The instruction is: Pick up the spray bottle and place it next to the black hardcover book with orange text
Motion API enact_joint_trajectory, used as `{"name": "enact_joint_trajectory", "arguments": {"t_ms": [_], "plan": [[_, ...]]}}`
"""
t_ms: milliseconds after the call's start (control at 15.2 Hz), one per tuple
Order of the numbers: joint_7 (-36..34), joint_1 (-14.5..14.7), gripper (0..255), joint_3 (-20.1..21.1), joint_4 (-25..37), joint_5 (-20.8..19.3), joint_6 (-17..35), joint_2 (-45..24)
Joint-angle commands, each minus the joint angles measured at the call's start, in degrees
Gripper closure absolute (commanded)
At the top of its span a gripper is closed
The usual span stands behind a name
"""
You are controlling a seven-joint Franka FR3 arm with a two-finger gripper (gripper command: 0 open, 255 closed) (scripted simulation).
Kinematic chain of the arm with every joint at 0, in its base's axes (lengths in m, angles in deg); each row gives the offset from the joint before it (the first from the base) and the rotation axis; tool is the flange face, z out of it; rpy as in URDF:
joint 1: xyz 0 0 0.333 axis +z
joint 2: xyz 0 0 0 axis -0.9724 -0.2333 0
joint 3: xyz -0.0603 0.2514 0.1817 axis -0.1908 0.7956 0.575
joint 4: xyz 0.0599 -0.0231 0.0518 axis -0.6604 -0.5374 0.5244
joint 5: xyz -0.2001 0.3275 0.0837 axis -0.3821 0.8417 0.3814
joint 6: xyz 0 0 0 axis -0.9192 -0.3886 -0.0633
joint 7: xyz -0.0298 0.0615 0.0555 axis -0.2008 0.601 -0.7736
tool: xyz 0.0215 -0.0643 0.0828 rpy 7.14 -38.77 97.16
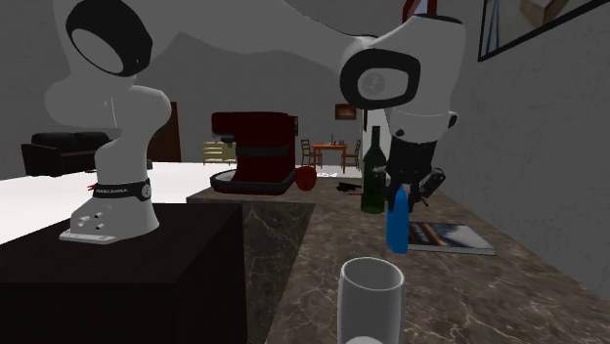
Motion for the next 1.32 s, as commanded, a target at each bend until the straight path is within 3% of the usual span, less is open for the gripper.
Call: {"name": "enact_joint_trajectory", "arguments": {"t_ms": [0, 858, 924, 1254], "plan": [[0.1, 0.3, 255, -0.5, -0.1, -0.4, 0.9, 0.8], [0.5, 1.1, 255, -2.1, -0.2, -1.6, 3.3, 3.1], [0.5, 1.1, 0, -2.1, -0.2, -1.6, 3.3, 3.1], [0.5, 1.1, 0, -2.1, -0.2, -1.6, 3.3, 3.1]]}}
